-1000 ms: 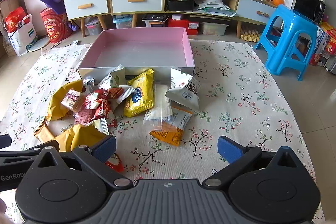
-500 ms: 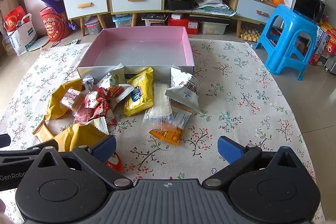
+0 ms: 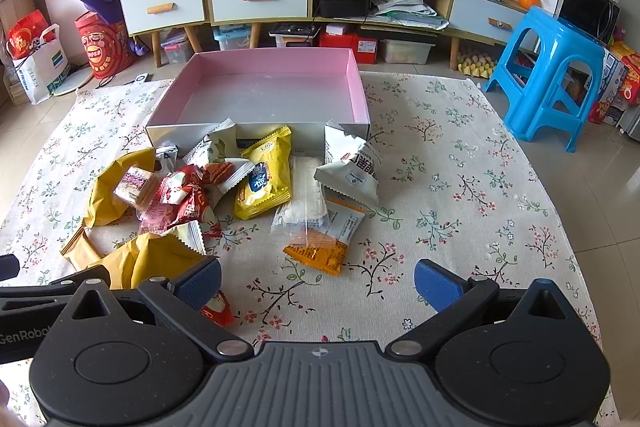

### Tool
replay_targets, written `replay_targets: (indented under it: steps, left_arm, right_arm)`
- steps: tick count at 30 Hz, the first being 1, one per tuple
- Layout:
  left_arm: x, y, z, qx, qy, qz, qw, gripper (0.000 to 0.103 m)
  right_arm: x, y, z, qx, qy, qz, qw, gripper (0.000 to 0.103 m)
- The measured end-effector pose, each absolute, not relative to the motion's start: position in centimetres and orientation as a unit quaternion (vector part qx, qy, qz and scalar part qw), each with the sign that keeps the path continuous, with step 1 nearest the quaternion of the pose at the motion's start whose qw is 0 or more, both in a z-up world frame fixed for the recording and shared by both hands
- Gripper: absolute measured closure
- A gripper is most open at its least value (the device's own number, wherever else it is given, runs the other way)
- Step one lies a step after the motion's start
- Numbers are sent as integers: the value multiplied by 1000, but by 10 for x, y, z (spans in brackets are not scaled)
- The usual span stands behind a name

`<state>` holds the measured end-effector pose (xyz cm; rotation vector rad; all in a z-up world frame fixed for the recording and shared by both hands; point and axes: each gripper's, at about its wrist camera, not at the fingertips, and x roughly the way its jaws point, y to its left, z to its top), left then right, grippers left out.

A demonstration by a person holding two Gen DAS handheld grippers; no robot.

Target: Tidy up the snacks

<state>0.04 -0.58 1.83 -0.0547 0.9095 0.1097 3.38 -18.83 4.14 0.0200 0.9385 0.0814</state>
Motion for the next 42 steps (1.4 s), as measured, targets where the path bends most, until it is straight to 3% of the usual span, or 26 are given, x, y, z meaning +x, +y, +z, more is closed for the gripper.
replay_targets:
  steps: [11,25,37,42]
  left_arm:
    - [21,14,29,-33,414,14,909,0]
    - [58,30,15,-55,488,-108,865,0]
    - [57,14,6,-10,469,-256,845,6]
    - [57,3,3,22,468,-279,838,8]
  right_arm:
    - [62,-192,52,14,471,66,880,10]
    - [109,-211,27,63,557,154,814,11]
    - [137,-243,6,138,550,161,807,26]
    - [145,-226,-5,112,552,177,807,40]
